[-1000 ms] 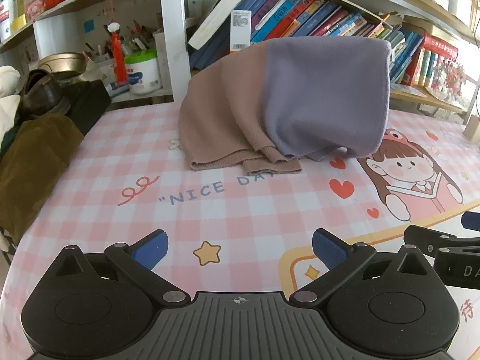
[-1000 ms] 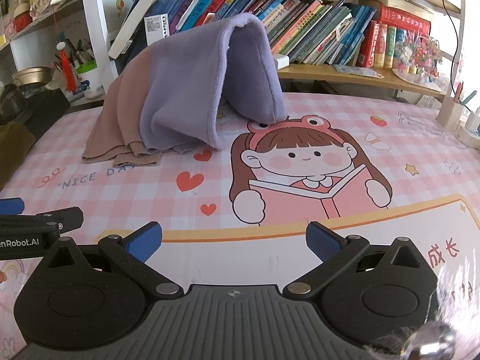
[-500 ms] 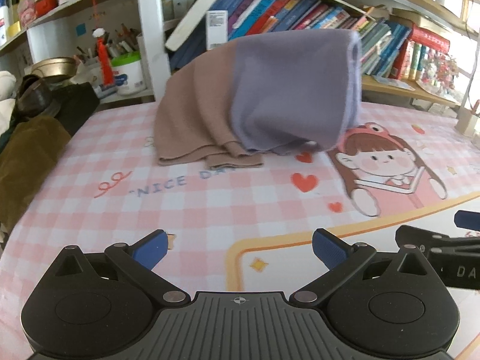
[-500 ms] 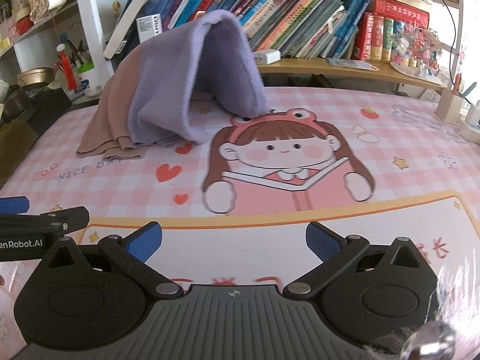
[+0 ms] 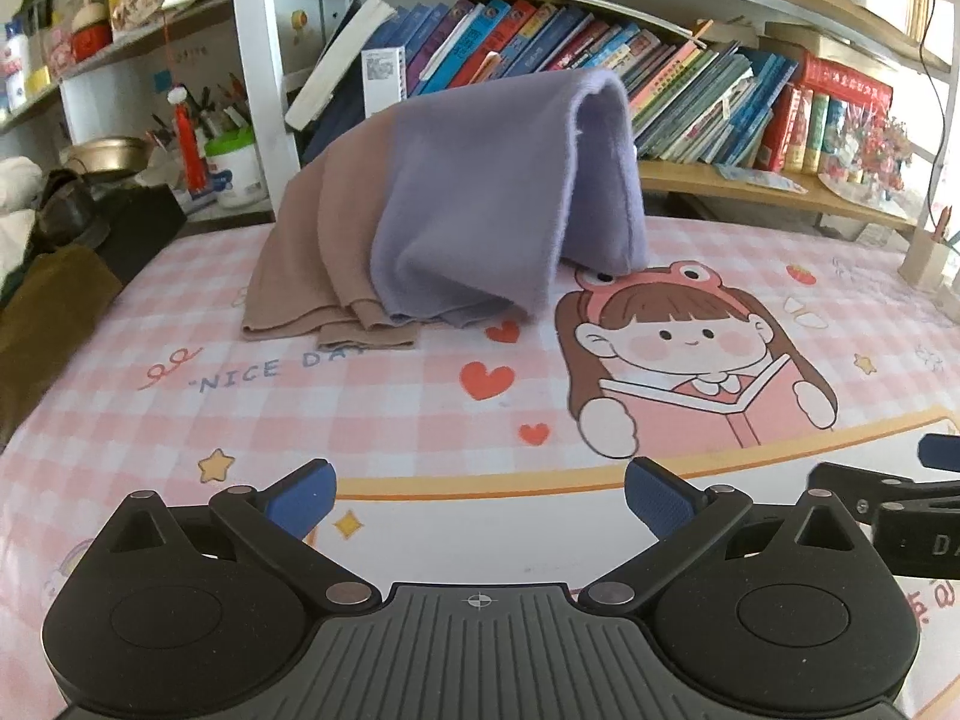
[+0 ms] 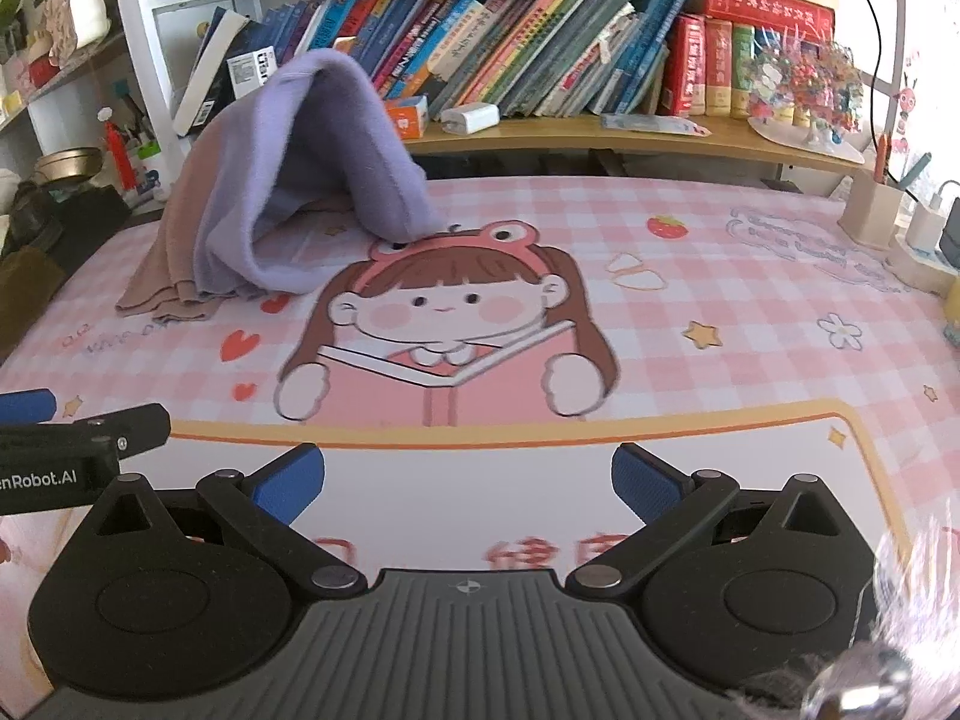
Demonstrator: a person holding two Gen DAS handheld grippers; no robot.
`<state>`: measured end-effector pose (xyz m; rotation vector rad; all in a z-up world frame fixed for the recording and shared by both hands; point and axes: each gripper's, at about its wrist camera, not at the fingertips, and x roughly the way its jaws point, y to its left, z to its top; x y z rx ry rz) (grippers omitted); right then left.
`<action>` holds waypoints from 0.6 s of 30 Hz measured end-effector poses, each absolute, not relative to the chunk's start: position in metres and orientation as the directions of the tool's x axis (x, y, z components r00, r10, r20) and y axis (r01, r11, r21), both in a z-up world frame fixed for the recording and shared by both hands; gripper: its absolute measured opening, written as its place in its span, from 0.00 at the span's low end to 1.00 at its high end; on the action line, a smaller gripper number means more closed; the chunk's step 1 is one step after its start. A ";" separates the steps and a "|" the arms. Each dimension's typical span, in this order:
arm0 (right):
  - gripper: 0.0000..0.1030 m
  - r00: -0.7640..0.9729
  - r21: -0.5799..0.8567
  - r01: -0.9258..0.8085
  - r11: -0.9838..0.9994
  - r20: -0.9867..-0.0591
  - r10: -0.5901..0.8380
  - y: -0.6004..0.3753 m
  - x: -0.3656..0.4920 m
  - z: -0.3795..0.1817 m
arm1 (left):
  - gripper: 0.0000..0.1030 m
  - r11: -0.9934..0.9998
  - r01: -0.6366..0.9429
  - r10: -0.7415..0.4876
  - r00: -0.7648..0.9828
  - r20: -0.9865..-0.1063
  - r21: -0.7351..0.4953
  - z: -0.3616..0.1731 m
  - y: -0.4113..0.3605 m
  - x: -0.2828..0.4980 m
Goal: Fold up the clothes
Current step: 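Grasp the lavender sweater edge with the left tool while the right tool grasps it too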
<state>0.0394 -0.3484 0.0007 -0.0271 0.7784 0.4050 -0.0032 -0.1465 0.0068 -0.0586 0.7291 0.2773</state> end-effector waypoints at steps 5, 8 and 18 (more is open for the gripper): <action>1.00 0.619 0.180 -0.370 0.911 -0.684 0.386 -0.378 0.046 -0.005 | 1.00 0.957 -0.287 0.255 0.746 -0.615 0.049 0.009 -0.166 -0.004; 1.00 0.604 0.226 -0.384 0.895 -0.672 0.429 -0.391 0.048 -0.009 | 1.00 0.956 -0.287 0.261 0.748 -0.610 0.058 0.009 -0.174 0.002; 1.00 0.538 0.415 -0.348 0.841 -0.646 0.541 -0.414 0.061 -0.016 | 1.00 0.925 -0.345 0.371 0.742 -0.559 0.157 0.023 -0.153 0.069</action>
